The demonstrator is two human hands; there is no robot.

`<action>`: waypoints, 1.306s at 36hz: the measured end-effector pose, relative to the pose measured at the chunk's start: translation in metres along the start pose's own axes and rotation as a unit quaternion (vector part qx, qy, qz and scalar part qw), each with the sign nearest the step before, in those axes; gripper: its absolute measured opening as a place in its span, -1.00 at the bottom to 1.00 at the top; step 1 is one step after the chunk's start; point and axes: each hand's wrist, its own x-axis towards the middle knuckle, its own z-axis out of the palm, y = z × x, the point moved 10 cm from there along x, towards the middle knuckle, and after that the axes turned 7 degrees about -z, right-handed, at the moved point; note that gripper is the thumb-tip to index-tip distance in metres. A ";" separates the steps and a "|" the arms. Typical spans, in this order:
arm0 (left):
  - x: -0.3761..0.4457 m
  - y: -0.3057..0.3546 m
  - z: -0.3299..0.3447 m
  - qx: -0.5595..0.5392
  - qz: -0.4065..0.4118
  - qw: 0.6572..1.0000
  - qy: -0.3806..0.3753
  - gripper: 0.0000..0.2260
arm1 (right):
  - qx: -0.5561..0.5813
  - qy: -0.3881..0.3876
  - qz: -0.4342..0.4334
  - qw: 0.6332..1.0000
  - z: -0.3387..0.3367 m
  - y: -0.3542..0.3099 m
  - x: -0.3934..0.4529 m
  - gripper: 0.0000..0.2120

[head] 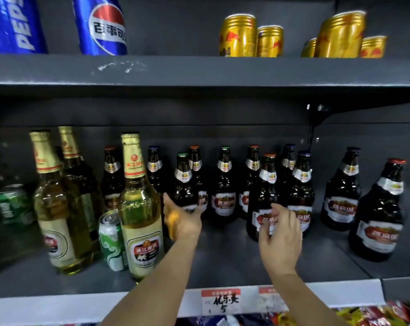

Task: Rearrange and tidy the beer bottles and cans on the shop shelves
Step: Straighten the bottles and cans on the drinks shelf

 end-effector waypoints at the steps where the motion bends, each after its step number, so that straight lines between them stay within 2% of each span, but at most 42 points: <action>1: 0.002 -0.002 0.000 0.002 -0.007 1.000 -0.004 -0.13 | -0.004 0.000 0.008 1.000 0.000 0.002 0.000 -0.66; 6: -0.009 0.002 0.000 0.014 0.033 0.999 -0.001 -0.18 | -0.010 0.000 0.023 1.000 0.002 0.006 0.001 -0.62; 12: -0.047 0.015 0.033 0.069 0.041 0.995 -0.059 -0.22 | -0.008 -0.011 0.023 1.000 0.003 0.004 0.003 -0.62; 17: -0.064 0.022 0.056 0.069 0.054 0.993 -0.081 -0.21 | -0.011 -0.004 0.018 1.000 -0.001 0.005 0.002 -0.61; 20: -0.064 0.022 0.061 0.064 0.057 0.993 -0.084 -0.19 | -0.013 0.006 0.013 1.000 -0.004 0.004 0.002 -0.69; 26: -0.074 0.021 0.061 0.039 0.090 0.987 -0.126 -0.15 | 0.007 -0.033 -0.030 0.999 0.006 -0.008 0.001 -0.63; 28: -0.085 0.021 0.041 0.034 0.123 0.986 -0.105 -0.28 | 0.037 -0.033 -0.037 0.998 0.008 -0.018 0.005 -0.64; 31: -0.113 0.025 -0.015 -0.003 0.223 0.974 -0.030 -0.67 | 0.141 -0.036 -0.017 0.989 0.015 -0.047 0.017 -0.61; 34: -0.132 0.018 -0.076 -0.039 0.292 0.955 0.031 -0.84 | 0.274 -0.103 -0.013 0.956 0.038 -0.100 0.024 -0.54; 37: -0.125 0.009 -0.131 -0.065 0.302 0.947 0.083 -0.89 | 0.356 -0.219 -0.020 0.908 0.062 -0.159 0.011 -0.43; 40: -0.104 0.005 -0.176 -0.071 0.284 0.945 0.145 -0.85 | 0.328 -0.331 -0.027 0.885 0.082 -0.198 -0.018 -0.15; 42: -0.087 0.007 -0.192 -0.057 0.272 0.946 0.167 -0.80 | 0.303 -0.355 -0.001 0.884 0.090 -0.206 -0.033 -0.02; 44: -0.067 0.007 -0.196 -0.043 0.256 0.953 0.157 -0.75 | 0.275 -0.360 0.027 0.891 0.096 -0.207 -0.043 0.02; 47: -0.040 0.006 -0.184 -0.016 0.211 0.973 0.090 -0.61 | 0.224 -0.358 0.048 0.905 0.103 -0.206 -0.052 -0.04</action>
